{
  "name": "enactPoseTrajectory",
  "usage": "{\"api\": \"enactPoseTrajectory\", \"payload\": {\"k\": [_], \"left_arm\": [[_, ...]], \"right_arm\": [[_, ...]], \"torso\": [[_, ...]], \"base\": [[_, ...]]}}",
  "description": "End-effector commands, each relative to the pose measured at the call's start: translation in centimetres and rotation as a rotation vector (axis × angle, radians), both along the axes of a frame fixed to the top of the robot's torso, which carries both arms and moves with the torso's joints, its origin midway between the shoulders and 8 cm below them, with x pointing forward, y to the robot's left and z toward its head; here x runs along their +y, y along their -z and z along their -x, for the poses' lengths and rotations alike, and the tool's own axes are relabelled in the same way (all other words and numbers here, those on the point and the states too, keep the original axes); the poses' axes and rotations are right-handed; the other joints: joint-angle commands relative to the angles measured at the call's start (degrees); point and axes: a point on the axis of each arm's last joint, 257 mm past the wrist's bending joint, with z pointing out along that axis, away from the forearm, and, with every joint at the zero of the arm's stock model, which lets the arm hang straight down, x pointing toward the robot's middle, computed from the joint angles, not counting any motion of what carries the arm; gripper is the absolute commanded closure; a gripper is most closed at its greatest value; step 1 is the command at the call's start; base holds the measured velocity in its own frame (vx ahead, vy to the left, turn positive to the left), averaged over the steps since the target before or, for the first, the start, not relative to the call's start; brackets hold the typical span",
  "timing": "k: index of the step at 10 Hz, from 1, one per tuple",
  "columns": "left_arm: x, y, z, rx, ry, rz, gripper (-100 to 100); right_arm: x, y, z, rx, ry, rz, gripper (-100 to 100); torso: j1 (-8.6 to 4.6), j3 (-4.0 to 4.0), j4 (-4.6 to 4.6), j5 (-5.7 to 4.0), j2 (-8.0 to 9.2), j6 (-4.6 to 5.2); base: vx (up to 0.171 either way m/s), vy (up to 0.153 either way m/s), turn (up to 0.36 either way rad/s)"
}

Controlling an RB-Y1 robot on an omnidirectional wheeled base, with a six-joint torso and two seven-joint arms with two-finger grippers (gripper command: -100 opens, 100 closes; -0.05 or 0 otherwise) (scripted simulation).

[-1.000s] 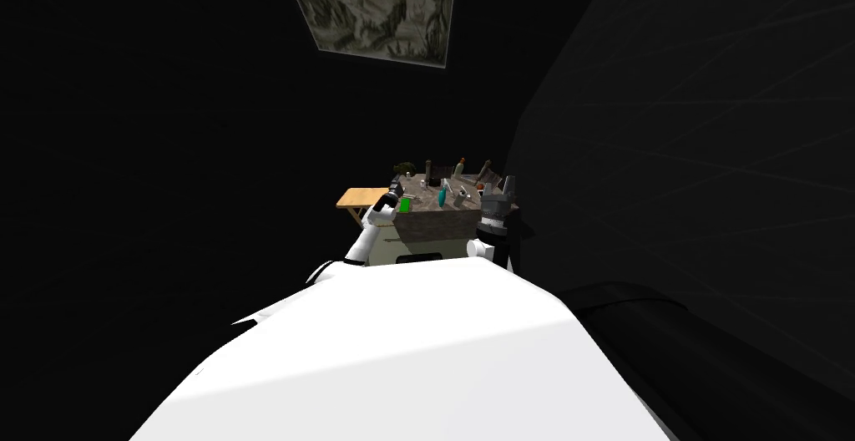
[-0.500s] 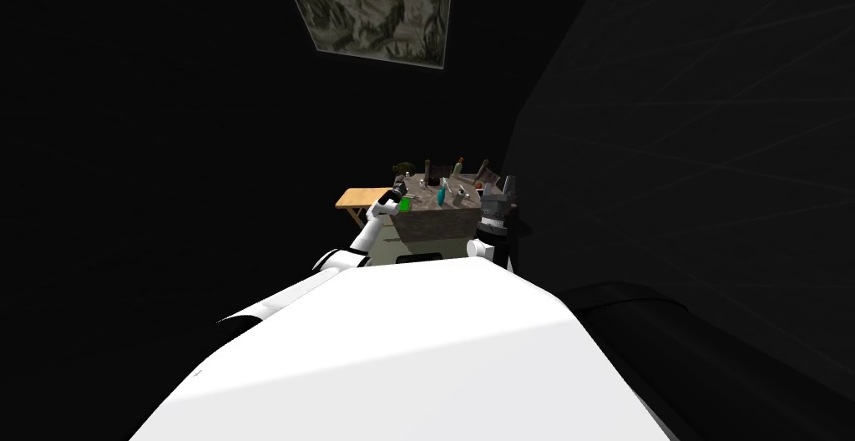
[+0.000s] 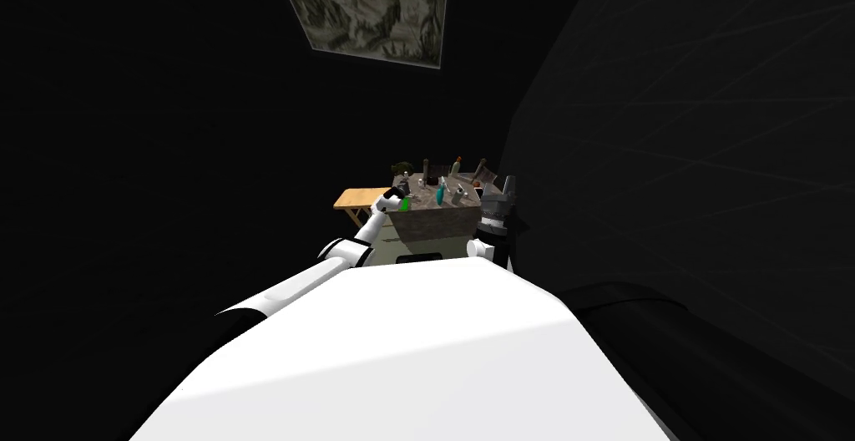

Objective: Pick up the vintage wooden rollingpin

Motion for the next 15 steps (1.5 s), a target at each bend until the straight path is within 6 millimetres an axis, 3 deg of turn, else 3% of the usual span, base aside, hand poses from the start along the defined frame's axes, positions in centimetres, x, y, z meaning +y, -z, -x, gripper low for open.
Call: {"api": "enactPoseTrajectory", "payload": {"k": [1,12,15], "left_arm": [[-0.8,0.7,-0.5,0.053,0.01,-0.017,-100],[-3.3,4.3,-1.3,0.332,0.023,-0.133,-100],[-3.0,5.4,-1.0,0.39,0.013,-0.16,-100]], "right_arm": [[0.0,0.0,0.0,0.0,0.0,0.0,0],[0.0,0.0,0.0,0.0,0.0,0.0,0],[0.0,0.0,0.0,0.0,0.0,0.0,0]], "torso": [[0.0,0.0,0.0,0.0,0.0,0.0],[0.02,0.0,0.0,0.0,0.0,0.0],[0.04,-0.01,0.0,0.01,-0.02,0.0]], "base": [[-0.019,0.016,-0.056],[-0.017,0.018,-0.047],[-0.007,0.022,-0.042]]}}
